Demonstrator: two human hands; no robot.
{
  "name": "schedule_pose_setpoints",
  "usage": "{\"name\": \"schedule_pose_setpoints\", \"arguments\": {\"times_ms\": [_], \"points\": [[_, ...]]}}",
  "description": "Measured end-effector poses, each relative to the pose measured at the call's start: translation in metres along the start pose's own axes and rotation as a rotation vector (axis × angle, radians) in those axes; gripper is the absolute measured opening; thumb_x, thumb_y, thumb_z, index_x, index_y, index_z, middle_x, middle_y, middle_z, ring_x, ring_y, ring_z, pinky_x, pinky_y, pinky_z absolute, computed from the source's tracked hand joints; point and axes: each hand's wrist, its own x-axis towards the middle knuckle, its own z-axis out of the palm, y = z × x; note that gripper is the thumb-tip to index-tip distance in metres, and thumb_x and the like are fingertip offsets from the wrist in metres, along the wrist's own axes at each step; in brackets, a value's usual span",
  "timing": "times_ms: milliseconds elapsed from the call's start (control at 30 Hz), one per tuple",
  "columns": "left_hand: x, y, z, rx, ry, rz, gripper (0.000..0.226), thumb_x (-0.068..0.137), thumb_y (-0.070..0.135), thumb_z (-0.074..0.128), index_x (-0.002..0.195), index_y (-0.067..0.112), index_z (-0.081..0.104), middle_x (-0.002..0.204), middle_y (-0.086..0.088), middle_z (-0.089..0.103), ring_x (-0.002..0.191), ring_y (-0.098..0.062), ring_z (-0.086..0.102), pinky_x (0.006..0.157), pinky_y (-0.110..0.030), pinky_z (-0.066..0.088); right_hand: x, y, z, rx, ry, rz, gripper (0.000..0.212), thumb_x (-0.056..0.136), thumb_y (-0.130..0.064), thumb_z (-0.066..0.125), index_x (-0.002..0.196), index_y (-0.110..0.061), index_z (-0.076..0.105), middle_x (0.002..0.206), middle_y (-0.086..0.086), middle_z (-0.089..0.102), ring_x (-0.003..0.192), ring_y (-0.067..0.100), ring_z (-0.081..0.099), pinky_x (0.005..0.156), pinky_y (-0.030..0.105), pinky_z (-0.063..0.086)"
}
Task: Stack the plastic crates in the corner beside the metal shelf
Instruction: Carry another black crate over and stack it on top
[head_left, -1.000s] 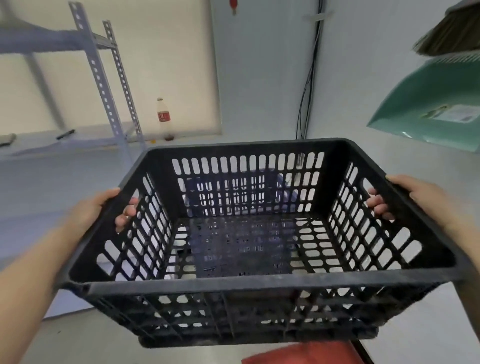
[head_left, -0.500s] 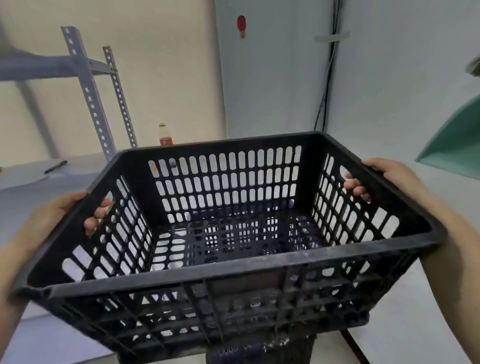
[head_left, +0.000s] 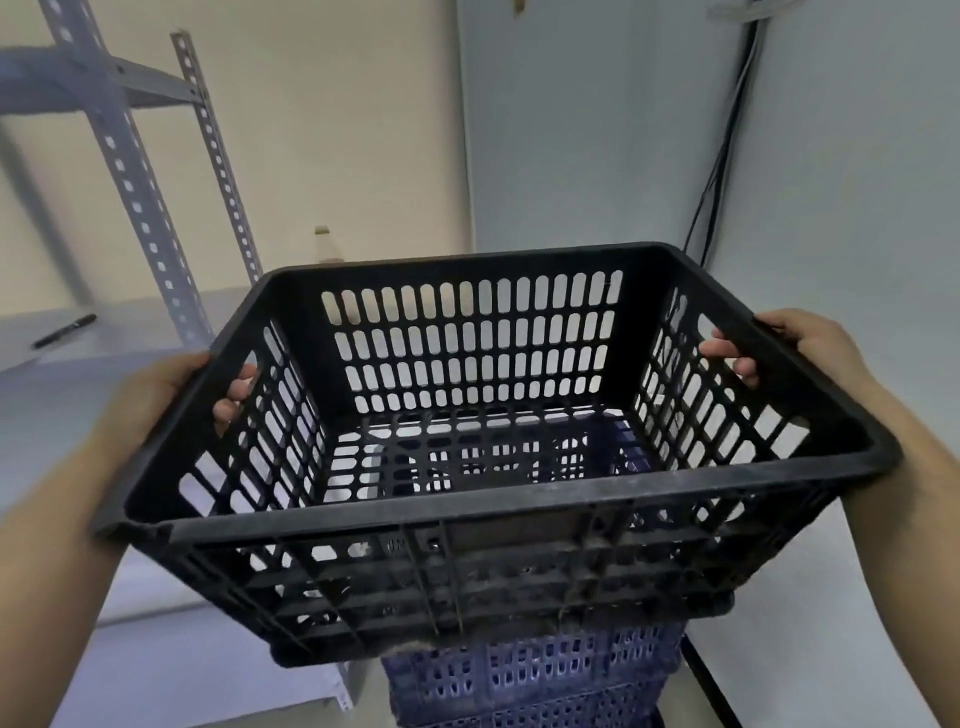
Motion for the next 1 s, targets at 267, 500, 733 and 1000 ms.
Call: {"name": "schedule_pose_setpoints", "arguments": {"times_ms": [267, 500, 733, 1000], "points": [[0.05, -0.02, 0.049, -0.131, 0.129, -0.063, 0.035, 0.097, 0.031, 0.041, 0.1, 0.0, 0.056, 0.057, -0.001, 0.056, 0.036, -0.008, 0.051, 0.037, -0.013, 0.044, 0.087, 0.012, -0.024, -0.025, -0.015, 0.101, 0.037, 0.095, -0.024, 0.036, 0.096, 0.005, 0.059, 0.076, 0.016, 0.074, 0.036, 0.011, 0.05, 0.037, 0.017, 0.044], [0.094, -0.045, 0.048, -0.185, 0.163, -0.133, 0.038, 0.101, 0.03, 0.032, 0.099, -0.001, 0.055, 0.054, -0.001, 0.055, 0.035, -0.009, 0.049, 0.036, -0.012, 0.042, 0.134, 0.022, -0.026, -0.051, -0.043, 0.146, 0.038, 0.096, -0.023, 0.035, 0.095, 0.005, 0.059, 0.078, 0.018, 0.071, 0.035, 0.011, 0.05, 0.038, 0.017, 0.044], [0.118, -0.042, 0.051, -0.158, 0.149, -0.183, 0.038, 0.102, 0.029, 0.03, 0.093, 0.001, 0.055, 0.051, 0.0, 0.056, 0.033, -0.008, 0.049, 0.034, -0.012, 0.04, 0.153, 0.042, -0.024, 0.003, -0.018, 0.227, 0.038, 0.097, -0.022, 0.034, 0.098, 0.009, 0.056, 0.069, 0.016, 0.072, 0.033, 0.012, 0.05, 0.036, 0.017, 0.045], [0.119, -0.036, 0.059, -0.068, 0.164, -0.195, 0.037, 0.102, 0.029, 0.031, 0.093, 0.003, 0.055, 0.051, 0.001, 0.055, 0.032, -0.007, 0.047, 0.035, -0.011, 0.038, 0.152, 0.036, -0.021, -0.054, 0.006, 0.207, 0.037, 0.097, -0.022, 0.036, 0.097, 0.008, 0.057, 0.068, 0.015, 0.072, 0.033, 0.012, 0.048, 0.035, 0.017, 0.043]]}}
